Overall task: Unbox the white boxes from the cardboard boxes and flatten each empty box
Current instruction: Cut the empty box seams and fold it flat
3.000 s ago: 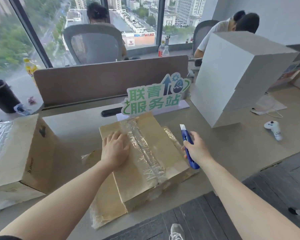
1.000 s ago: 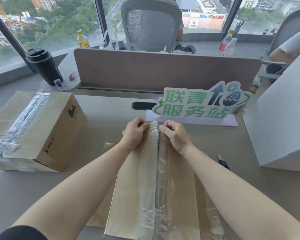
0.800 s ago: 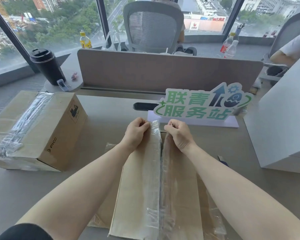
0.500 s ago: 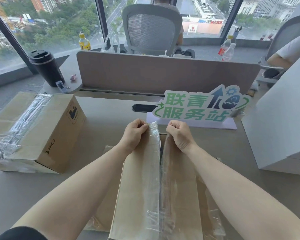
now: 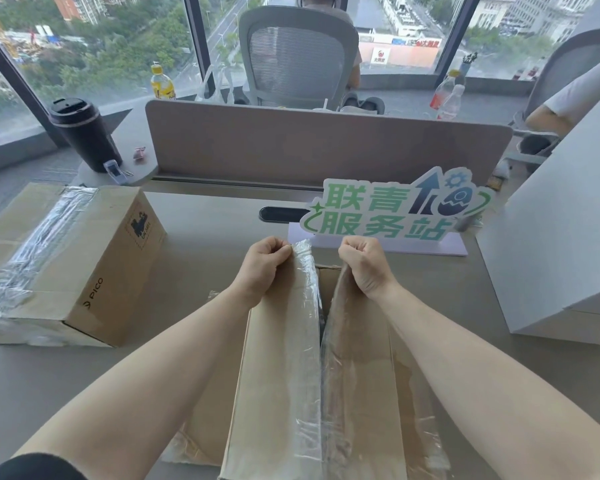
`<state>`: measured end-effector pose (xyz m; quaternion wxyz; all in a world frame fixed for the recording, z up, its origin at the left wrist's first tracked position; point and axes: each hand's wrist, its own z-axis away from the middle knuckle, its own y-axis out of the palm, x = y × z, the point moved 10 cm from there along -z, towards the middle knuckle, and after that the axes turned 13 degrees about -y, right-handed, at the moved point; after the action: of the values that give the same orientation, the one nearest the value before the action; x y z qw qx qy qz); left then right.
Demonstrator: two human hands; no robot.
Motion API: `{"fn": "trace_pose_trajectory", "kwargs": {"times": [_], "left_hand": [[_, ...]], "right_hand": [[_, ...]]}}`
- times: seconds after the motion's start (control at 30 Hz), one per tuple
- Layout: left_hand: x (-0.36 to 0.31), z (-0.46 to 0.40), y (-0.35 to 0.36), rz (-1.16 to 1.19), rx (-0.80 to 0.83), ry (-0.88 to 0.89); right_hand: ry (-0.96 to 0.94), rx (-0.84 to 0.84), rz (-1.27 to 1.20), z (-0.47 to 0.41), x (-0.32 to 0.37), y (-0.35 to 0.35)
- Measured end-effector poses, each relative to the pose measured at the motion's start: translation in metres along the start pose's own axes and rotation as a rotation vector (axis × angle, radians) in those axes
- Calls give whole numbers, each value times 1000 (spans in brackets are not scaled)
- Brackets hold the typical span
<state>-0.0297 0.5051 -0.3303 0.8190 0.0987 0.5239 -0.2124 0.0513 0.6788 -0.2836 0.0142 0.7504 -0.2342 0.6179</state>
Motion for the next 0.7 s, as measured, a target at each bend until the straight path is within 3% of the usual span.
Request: {"fn": "trace_pose_trajectory", "kwargs": {"times": [0.4, 0.5, 0.57, 0.7], "left_hand": [[1, 0, -1, 30, 37, -1], [6, -11, -46, 309, -116, -147], [12, -20, -54, 508, -116, -238], [-2, -6, -15, 219, 26, -84]], "right_hand": [[-7, -38, -61, 3, 2, -11], [-35, -185, -95, -4, -5, -60], [47, -254, -184, 0, -11, -77], [45, -1, -88, 3, -2, -42]]}}
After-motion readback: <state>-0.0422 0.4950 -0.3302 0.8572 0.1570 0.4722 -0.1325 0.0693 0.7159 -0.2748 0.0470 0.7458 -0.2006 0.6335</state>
